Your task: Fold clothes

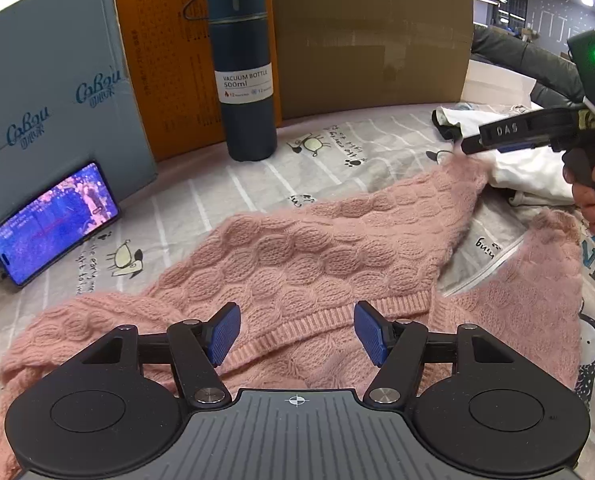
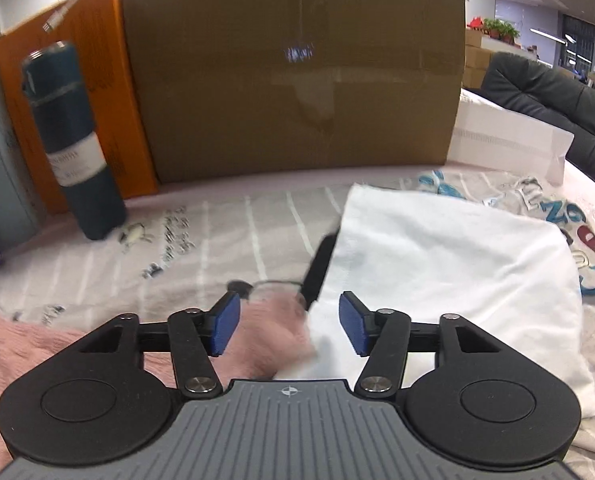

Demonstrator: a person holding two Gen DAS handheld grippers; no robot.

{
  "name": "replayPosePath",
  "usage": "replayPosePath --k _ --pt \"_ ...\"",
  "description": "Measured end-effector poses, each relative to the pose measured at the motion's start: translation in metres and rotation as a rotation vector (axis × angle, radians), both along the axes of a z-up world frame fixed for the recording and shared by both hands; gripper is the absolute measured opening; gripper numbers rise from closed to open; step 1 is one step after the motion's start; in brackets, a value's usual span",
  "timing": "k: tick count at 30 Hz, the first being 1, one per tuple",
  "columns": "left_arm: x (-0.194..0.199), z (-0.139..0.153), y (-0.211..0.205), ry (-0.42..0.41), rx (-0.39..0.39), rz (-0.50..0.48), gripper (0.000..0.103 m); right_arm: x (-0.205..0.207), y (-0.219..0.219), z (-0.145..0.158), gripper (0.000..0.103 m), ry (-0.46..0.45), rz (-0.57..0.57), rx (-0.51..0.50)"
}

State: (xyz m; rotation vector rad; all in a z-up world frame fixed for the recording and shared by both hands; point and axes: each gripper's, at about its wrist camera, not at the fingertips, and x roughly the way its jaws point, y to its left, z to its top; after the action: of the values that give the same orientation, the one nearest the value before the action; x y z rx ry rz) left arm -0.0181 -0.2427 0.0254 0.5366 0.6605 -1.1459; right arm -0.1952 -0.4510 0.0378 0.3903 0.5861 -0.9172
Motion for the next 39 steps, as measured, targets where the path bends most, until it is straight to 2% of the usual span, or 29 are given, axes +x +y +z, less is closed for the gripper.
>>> replayPosePath --k 2,3,5,7,8,9,10,12,15,20,22,23,25,26,29,33,39 --pt "-0.003 0.003 0.004 -0.006 -0.002 0.001 0.064 0.0 0.002 0.005 0.067 -0.019 0.014 0.005" --pt "-0.004 0.004 0.006 -0.009 -0.003 0.002 0.064 0.004 0.0 0.003 0.068 0.002 0.025 0.012" --pt "-0.007 0.006 0.011 -0.015 -0.004 0.003 0.064 0.012 -0.005 -0.002 0.068 0.044 0.042 0.028" --pt "-0.009 0.01 0.016 -0.019 -0.009 0.009 0.064 0.018 -0.017 -0.012 0.063 0.093 0.018 0.062" --pt "-0.009 0.012 0.02 -0.017 -0.012 0.019 0.064 0.021 -0.021 -0.016 0.056 0.114 0.004 0.072" --pt "-0.009 0.013 0.024 -0.014 -0.014 0.031 0.064 0.024 -0.024 -0.02 0.04 0.135 -0.006 0.077" --pt "-0.008 0.015 0.028 -0.011 -0.017 0.043 0.064 0.026 -0.024 -0.022 0.033 0.151 0.0 0.067" --pt "-0.006 0.017 0.034 -0.01 -0.015 0.068 0.064 0.03 -0.023 -0.025 0.012 0.186 0.014 0.044" --pt "-0.003 0.02 0.04 -0.01 -0.011 0.106 0.064 0.035 -0.02 -0.021 0.01 0.254 0.014 -0.061" --pt "0.0 0.026 0.05 -0.022 -0.005 0.154 0.064 0.056 -0.019 -0.035 0.01 0.427 0.051 -0.148" --pt "0.001 0.028 0.053 -0.032 0.0 0.161 0.064 0.059 -0.017 -0.033 0.011 0.435 0.035 -0.158" --pt "0.001 0.03 0.054 -0.034 0.005 0.168 0.064 0.058 -0.015 -0.029 0.015 0.432 0.033 -0.165" --pt "0.002 0.032 0.056 -0.035 0.015 0.186 0.065 0.056 -0.006 -0.02 0.033 0.441 0.032 -0.209" --pt "0.002 0.033 0.056 -0.035 0.019 0.194 0.065 0.054 0.0 -0.014 0.045 0.449 0.044 -0.239" --pt "0.003 0.037 0.055 -0.036 0.025 0.218 0.065 0.047 0.021 0.003 0.052 0.471 0.079 -0.322" --pt "0.002 0.04 0.055 -0.04 0.02 0.224 0.066 0.041 0.05 0.019 0.054 0.468 0.117 -0.272" --pt "-0.006 0.046 0.057 -0.05 0.011 0.204 0.069 0.039 0.079 0.028 0.057 0.464 0.117 -0.091"
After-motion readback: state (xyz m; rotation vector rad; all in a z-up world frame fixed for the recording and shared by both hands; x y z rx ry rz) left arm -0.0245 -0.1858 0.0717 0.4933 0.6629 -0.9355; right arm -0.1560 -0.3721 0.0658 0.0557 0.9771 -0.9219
